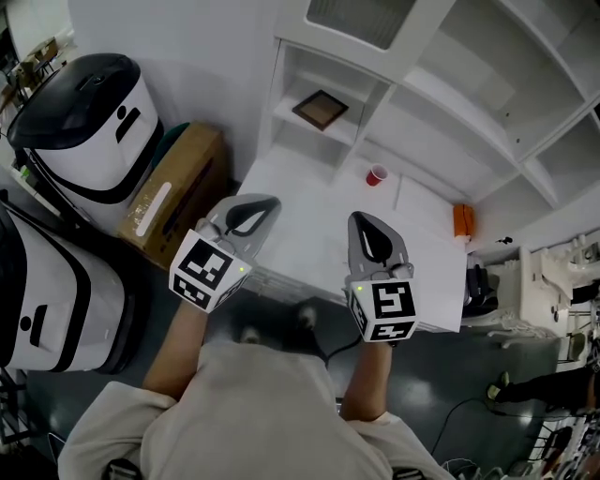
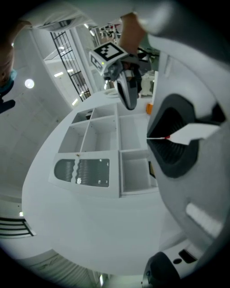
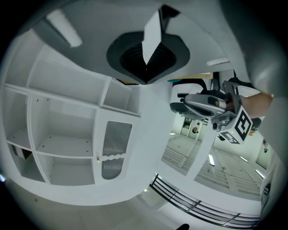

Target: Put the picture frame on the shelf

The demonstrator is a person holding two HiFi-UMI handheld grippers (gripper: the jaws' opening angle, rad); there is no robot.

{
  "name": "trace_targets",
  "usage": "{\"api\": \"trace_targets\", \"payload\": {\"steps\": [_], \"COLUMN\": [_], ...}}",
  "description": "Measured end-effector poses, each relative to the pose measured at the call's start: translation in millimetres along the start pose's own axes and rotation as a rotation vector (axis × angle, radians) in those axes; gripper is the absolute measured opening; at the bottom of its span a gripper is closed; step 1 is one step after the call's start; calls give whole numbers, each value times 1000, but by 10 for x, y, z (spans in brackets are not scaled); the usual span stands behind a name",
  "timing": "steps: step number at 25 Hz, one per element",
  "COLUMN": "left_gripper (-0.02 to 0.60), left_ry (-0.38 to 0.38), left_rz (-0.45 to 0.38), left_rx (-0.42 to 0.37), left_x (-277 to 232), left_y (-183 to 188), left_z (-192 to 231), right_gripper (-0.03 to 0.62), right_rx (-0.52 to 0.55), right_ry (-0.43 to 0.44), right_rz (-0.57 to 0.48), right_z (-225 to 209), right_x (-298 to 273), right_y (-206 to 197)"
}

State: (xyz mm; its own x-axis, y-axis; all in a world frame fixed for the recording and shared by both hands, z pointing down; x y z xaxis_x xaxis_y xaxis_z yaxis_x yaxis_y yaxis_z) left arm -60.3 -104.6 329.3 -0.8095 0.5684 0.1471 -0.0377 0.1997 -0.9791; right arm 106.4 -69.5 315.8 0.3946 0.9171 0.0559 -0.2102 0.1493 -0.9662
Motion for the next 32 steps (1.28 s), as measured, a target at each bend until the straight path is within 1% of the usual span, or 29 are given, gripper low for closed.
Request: {"api": "trace_targets", "payload": {"steps": [8,11,19,32], "left_gripper": [9,9,9,9], "left_ry": [-23,-25,-12,-7], "left_rz": [-9,-9,4,40], "left_rx": [-75,-71,-67,-47], "left_x": [-12,0,26,18], "left_y": [141,136,91,-51], "left_z": [-128,-122,-74,29], "right_gripper": [6,6,6,6], "right_rx": [-8,4,0,-5], "right_ry": [4,1,25,4], "right_rz": [-55,-55,-19,38], "right_z": [40,60,114,53], "right_x": [94,83,56,-60], "right_y": [240,254,117,-88]}}
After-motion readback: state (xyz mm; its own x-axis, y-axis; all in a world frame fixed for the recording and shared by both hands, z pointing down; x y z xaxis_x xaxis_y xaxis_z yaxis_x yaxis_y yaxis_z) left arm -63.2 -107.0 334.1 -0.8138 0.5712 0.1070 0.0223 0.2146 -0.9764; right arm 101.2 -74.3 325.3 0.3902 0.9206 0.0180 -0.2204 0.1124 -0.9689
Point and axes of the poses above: the fingertips, and each gripper's own axes: x backward along the fingers, z to its left, y out of its top, the point moved 5 cm from there along x, backward along the fingers, and after that the axes turned 15 degrees about -z, right-handed, at the moved point
